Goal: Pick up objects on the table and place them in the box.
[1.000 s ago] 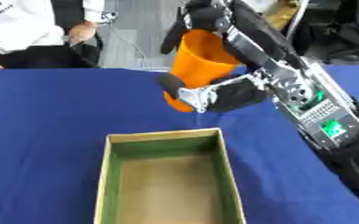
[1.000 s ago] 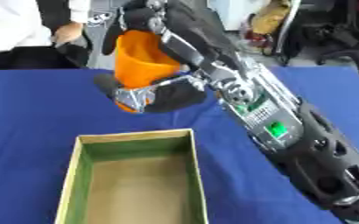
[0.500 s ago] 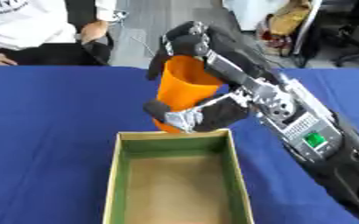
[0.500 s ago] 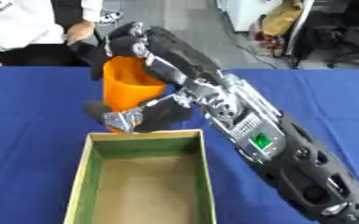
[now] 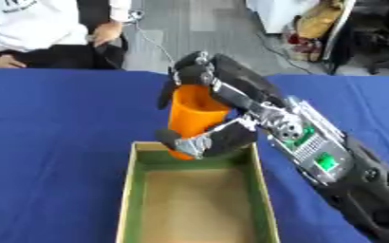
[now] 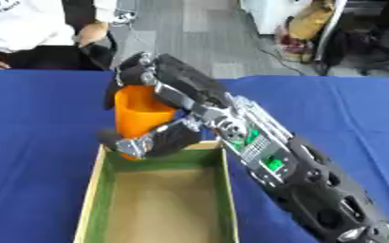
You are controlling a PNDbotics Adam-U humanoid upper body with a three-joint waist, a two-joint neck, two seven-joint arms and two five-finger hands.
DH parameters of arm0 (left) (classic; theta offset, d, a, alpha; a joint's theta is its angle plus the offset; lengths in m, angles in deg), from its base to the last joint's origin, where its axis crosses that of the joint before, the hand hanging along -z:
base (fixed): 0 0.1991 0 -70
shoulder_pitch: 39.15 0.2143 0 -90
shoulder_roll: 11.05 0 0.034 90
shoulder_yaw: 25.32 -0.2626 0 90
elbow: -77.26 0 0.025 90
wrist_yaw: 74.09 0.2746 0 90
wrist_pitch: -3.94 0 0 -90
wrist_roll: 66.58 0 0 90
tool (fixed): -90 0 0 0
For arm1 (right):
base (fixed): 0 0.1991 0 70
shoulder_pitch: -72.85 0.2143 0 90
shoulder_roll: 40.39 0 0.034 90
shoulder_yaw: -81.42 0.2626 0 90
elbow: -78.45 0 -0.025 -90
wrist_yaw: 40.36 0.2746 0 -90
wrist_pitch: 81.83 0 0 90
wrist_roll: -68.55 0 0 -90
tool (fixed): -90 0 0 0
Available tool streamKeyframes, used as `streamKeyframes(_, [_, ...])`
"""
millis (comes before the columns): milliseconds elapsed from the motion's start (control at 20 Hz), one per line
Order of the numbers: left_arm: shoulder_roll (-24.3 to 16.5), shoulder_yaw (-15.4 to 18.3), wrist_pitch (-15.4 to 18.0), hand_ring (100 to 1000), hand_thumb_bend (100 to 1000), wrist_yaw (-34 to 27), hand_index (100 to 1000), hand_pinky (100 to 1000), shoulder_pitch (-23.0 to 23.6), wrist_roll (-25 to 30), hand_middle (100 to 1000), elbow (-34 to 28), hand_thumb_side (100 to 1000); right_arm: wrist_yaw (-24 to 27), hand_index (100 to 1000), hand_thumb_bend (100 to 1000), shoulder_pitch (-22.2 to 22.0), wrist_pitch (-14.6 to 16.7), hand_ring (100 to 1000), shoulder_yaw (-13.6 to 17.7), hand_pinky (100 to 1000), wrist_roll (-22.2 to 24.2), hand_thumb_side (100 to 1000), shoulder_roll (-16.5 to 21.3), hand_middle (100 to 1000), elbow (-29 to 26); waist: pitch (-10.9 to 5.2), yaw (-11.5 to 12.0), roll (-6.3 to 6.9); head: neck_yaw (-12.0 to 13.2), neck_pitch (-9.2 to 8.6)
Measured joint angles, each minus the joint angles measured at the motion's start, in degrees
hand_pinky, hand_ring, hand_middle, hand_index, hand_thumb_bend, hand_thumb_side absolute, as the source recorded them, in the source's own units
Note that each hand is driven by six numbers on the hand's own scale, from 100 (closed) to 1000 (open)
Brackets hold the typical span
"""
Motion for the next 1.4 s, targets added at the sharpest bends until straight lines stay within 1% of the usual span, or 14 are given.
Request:
streamKeyframes(200, [0.0, 0.0, 0.0, 678, 526, 0.19, 752, 741, 0.0, 0.0, 728, 0.0, 771, -3.35, 154, 324, -0.78, 1.11, 100, -0.12, 100, -0.66, 335, 0.0, 100, 1.23, 0.0, -0.17, 0.0, 0.2, 0.01])
streamKeyframes(250, [0.0, 0.0, 0.01, 678, 526, 0.2, 752, 741, 0.0, -0.01, 728, 0.0, 771, -4.25, 152, 321, -0.98, 1.38, 100, -0.12, 100, -0.9, 325, 0.01, 100, 1.34, 0.0, -0.23, 0.0, 0.25, 0.02])
streamKeyframes(300, [0.0, 0.0, 0.05, 678, 527, 0.2, 752, 741, 0.0, -0.05, 728, 0.0, 771, -5.02, 194, 354, -1.2, 1.67, 100, -0.13, 100, -1.12, 399, 0.02, 100, 1.35, 0.0, -0.29, 0.0, 0.26, 0.05])
streamKeyframes(350, [0.0, 0.0, 0.08, 678, 527, 0.21, 752, 741, 0.01, -0.08, 728, 0.0, 771, -5.73, 194, 354, -1.41, 2.03, 100, -0.15, 100, -1.32, 399, 0.04, 100, 1.35, 0.0, -0.34, -0.01, 0.28, 0.06])
streamKeyframes(400, [-0.01, 0.0, 0.08, 678, 527, 0.21, 752, 741, 0.01, -0.08, 728, 0.0, 772, -6.28, 262, 401, -1.67, 2.4, 100, -0.15, 100, -1.5, 476, 0.07, 191, 1.35, 0.0, -0.35, -0.01, 0.3, 0.08])
streamKeyframes(500, [-0.02, 0.0, 0.08, 678, 527, 0.21, 752, 741, 0.02, -0.08, 728, 0.0, 772, -7.03, 370, 410, -2.2, 3.31, 161, -0.19, 100, -1.99, 559, 0.09, 275, 1.34, 0.0, -0.4, -0.04, 0.44, 0.11])
streamKeyframes(550, [-0.02, 0.0, 0.08, 678, 527, 0.22, 752, 741, 0.03, -0.08, 728, 0.0, 772, -7.27, 388, 412, -2.51, 3.81, 179, -0.26, 100, -2.24, 578, 0.1, 287, 1.34, -0.01, -0.44, -0.05, 0.51, 0.13])
streamKeyframes(650, [-0.03, 0.0, 0.08, 678, 528, 0.23, 752, 741, 0.04, -0.09, 728, 0.0, 772, -7.32, 463, 415, -3.02, 4.88, 222, -0.47, 100, -2.69, 664, 0.12, 328, 1.32, -0.02, -0.55, -0.08, 0.59, 0.14])
streamKeyframes(900, [-0.05, 0.0, 0.04, 678, 529, 0.27, 752, 741, 0.08, -0.12, 728, 0.0, 772, -7.08, 634, 460, -3.66, 7.42, 383, -0.69, 100, -2.97, 812, 0.13, 493, 1.33, -0.03, -0.67, -0.13, 0.74, 0.15])
streamKeyframes(950, [-0.05, 0.0, 0.03, 678, 529, 0.28, 752, 741, 0.08, -0.12, 728, 0.0, 772, -6.95, 629, 443, -3.78, 7.92, 376, -0.85, 100, -2.73, 812, 0.13, 488, 1.37, -0.03, -0.67, -0.13, 0.74, 0.16])
streamKeyframes(1000, [-0.05, 0.0, 0.01, 678, 529, 0.28, 752, 741, 0.09, -0.14, 728, 0.0, 772, -6.8, 662, 456, -3.8, 8.45, 421, -0.89, 100, -2.45, 858, 0.13, 525, 1.52, -0.03, -0.67, -0.13, 0.75, 0.17])
streamKeyframes(1200, [-0.06, 0.0, -0.02, 678, 529, 0.28, 752, 740, 0.09, -0.17, 728, 0.0, 772, -6.67, 737, 476, -3.82, 10.2, 517, -1.05, 323, -1.08, 947, 0.13, 618, 1.88, -0.03, -0.67, -0.13, 0.75, 0.61])
streamKeyframes(1350, [-0.06, 0.0, -0.02, 678, 530, 0.28, 752, 740, 0.09, -0.17, 728, 0.0, 772, -6.53, 786, 494, -3.82, 11.12, 569, -1.15, 416, -0.26, 1000, 0.12, 682, 2.01, -0.04, -0.67, -0.13, 0.75, 0.63])
streamKeyframes(1400, [-0.06, 0.0, -0.02, 678, 530, 0.28, 752, 740, 0.09, -0.17, 728, 0.0, 772, -6.49, 792, 496, -3.82, 11.36, 572, -1.16, 420, -0.05, 1000, 0.12, 690, 2.01, -0.04, -0.67, -0.13, 0.75, 0.63])
